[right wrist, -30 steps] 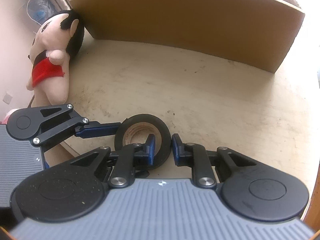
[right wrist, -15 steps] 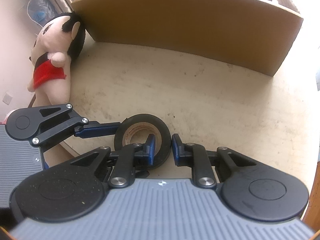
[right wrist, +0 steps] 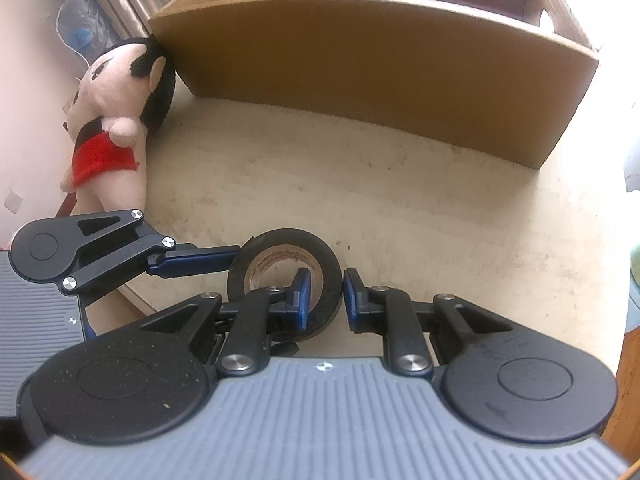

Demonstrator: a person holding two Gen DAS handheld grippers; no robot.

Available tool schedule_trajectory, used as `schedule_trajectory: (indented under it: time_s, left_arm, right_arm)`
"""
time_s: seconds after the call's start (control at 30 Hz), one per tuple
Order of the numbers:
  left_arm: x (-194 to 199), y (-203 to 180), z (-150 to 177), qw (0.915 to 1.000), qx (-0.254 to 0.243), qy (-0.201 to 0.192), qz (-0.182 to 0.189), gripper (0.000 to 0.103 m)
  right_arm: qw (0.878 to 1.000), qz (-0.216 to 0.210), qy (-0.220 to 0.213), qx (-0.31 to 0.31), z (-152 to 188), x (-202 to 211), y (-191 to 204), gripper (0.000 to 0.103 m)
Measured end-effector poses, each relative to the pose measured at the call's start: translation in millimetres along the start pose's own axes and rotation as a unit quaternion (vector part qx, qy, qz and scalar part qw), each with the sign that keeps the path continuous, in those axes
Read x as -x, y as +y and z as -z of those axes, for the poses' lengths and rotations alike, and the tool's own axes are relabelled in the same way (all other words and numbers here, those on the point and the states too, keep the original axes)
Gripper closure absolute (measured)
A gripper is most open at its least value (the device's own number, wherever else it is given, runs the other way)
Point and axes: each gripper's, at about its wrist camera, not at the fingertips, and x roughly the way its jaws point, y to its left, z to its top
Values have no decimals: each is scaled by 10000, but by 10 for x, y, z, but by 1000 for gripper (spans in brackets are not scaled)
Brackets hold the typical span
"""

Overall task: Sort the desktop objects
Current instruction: 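Lift the tape roll with the right gripper and carry it over the box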

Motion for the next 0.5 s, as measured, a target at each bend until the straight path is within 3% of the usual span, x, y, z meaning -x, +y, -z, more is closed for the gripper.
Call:
schedule_trajectory:
  time_s: [0.5]
  left_arm:
    - [112, 52, -195, 9995, -3, -293, -141, 42]
  right_arm:
    - [9994, 53, -317, 125, -160, 189, 76, 86]
